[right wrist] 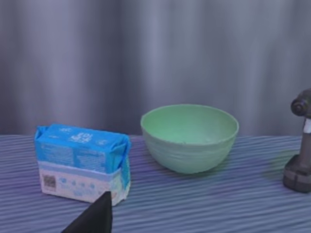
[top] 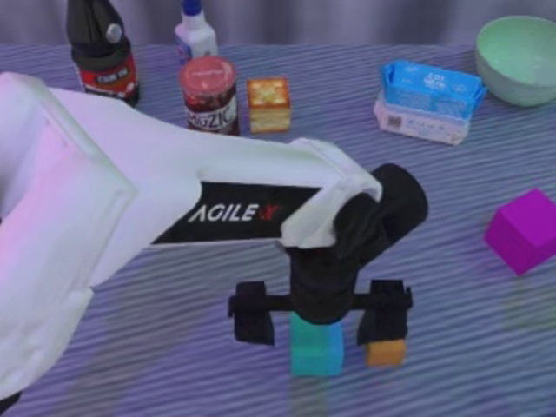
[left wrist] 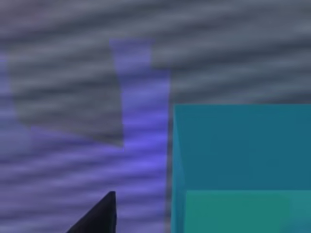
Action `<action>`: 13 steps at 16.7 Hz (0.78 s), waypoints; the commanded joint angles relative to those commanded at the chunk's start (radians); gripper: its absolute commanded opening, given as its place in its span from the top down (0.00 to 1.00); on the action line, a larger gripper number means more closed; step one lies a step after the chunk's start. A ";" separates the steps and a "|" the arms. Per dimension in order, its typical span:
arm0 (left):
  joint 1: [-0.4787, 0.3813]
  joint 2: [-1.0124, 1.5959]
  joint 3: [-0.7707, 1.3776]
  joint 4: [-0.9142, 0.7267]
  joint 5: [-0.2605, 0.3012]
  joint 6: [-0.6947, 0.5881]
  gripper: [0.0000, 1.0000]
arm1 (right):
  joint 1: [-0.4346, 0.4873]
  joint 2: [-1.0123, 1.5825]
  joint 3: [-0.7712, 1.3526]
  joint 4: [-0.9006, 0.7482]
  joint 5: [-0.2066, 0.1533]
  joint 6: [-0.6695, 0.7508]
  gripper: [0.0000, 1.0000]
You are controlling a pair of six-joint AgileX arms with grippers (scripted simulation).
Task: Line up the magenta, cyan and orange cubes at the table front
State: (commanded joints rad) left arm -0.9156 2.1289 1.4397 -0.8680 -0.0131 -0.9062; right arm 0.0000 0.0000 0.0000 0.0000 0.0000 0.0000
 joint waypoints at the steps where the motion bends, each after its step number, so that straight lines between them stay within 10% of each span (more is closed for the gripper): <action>1: 0.001 -0.008 0.015 -0.023 0.000 -0.001 0.00 | 0.000 0.000 0.000 0.000 0.000 0.000 0.00; 13: 0.009 -0.085 0.134 -0.223 -0.001 -0.004 0.00 | 0.000 0.000 0.000 0.000 0.000 0.000 0.00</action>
State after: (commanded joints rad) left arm -0.9064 2.0443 1.5733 -1.0908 -0.0141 -0.9103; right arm 0.0000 0.0000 0.0000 0.0000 0.0000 0.0000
